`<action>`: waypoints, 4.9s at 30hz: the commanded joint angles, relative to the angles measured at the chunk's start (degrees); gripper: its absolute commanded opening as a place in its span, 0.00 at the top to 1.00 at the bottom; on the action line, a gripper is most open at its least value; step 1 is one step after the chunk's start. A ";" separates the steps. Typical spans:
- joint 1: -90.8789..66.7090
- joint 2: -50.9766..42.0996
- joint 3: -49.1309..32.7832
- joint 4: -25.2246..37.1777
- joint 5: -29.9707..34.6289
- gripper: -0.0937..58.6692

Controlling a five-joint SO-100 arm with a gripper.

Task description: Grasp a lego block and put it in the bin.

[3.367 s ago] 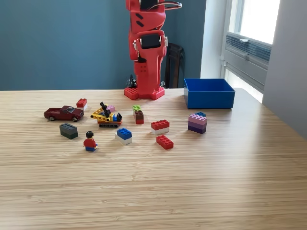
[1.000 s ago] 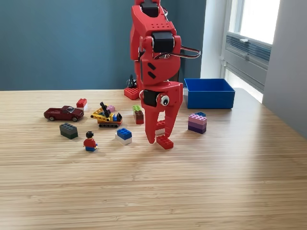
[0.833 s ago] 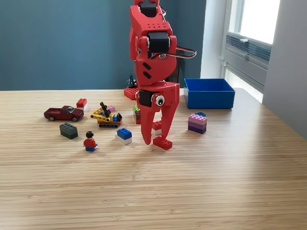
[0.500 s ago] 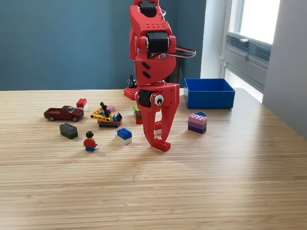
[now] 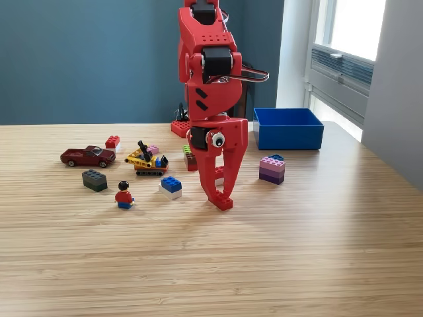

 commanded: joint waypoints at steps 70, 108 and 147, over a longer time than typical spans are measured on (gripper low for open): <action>-56.34 32.26 0.44 27.69 -42.36 1.00; -69.61 32.34 8.35 31.38 -52.82 0.52; -20.65 32.26 10.72 30.94 -51.77 1.00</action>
